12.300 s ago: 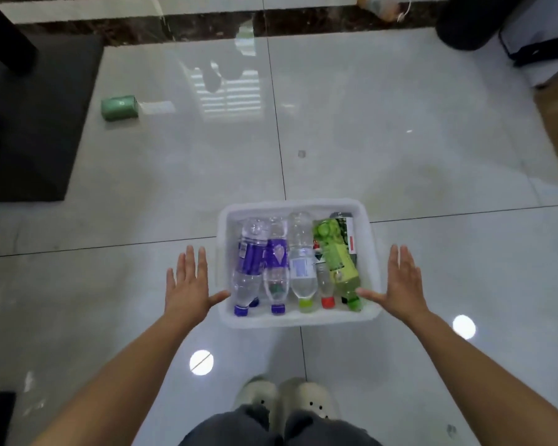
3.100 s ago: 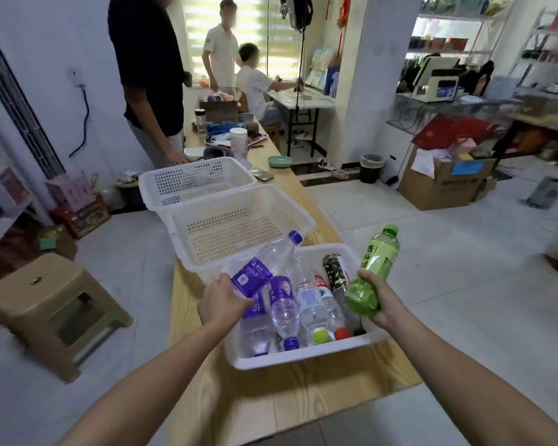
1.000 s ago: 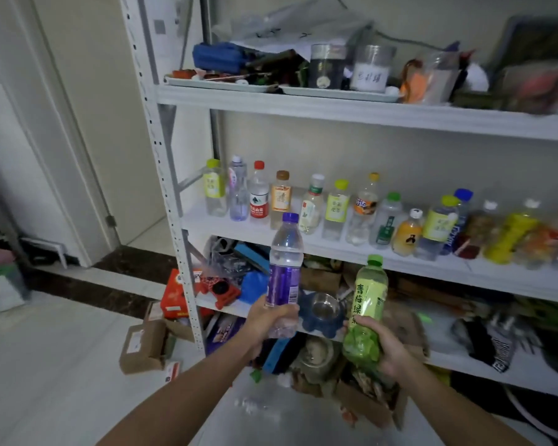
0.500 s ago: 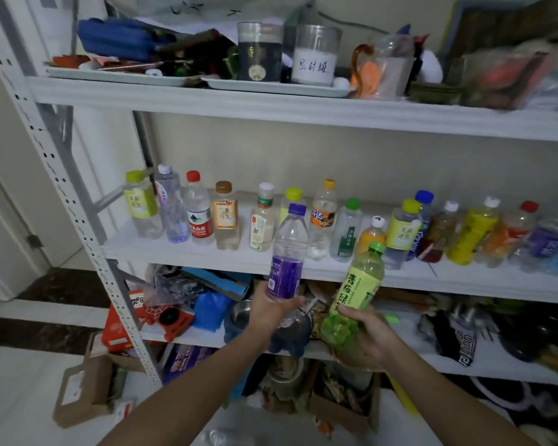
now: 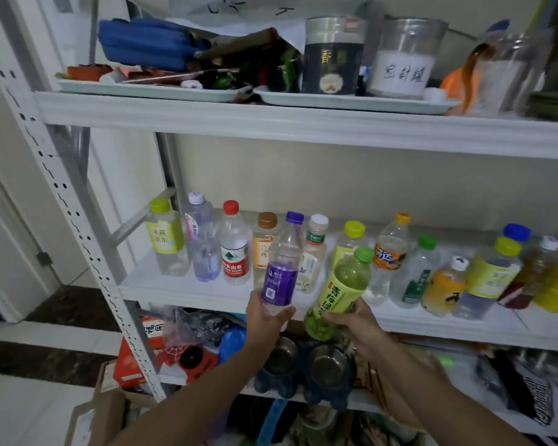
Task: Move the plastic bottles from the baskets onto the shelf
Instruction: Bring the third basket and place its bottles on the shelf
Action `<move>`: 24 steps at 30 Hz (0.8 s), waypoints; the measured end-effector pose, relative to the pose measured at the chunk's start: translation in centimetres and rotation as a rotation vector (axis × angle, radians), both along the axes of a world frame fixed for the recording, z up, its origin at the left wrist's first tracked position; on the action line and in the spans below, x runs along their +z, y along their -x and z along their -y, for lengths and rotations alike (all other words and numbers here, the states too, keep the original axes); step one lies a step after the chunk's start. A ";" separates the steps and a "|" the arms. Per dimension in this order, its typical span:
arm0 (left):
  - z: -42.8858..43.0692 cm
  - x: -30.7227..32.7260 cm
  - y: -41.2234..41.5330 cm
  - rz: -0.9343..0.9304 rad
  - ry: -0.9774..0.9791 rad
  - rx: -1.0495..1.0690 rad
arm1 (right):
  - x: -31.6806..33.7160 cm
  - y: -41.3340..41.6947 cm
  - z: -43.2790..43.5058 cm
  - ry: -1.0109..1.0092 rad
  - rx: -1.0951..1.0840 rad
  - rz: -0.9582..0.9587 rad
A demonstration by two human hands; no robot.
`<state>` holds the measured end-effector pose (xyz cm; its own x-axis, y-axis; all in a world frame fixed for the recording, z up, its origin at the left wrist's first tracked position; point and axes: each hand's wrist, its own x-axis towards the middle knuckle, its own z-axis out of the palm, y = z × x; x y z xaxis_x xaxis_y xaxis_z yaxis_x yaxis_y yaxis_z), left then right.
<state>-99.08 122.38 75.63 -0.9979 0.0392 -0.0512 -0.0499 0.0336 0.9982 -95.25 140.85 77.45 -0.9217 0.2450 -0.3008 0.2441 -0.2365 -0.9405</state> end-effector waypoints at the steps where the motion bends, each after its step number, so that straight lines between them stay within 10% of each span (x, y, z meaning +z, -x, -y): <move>1: 0.5 -0.2 0.8 -0.013 0.007 0.006 | -0.2 0.8 0.4 -0.022 -0.001 0.002; 24: 0.8 -3.1 5.4 -0.162 0.081 0.075 | -0.6 5.9 1.1 -0.483 -0.042 -0.124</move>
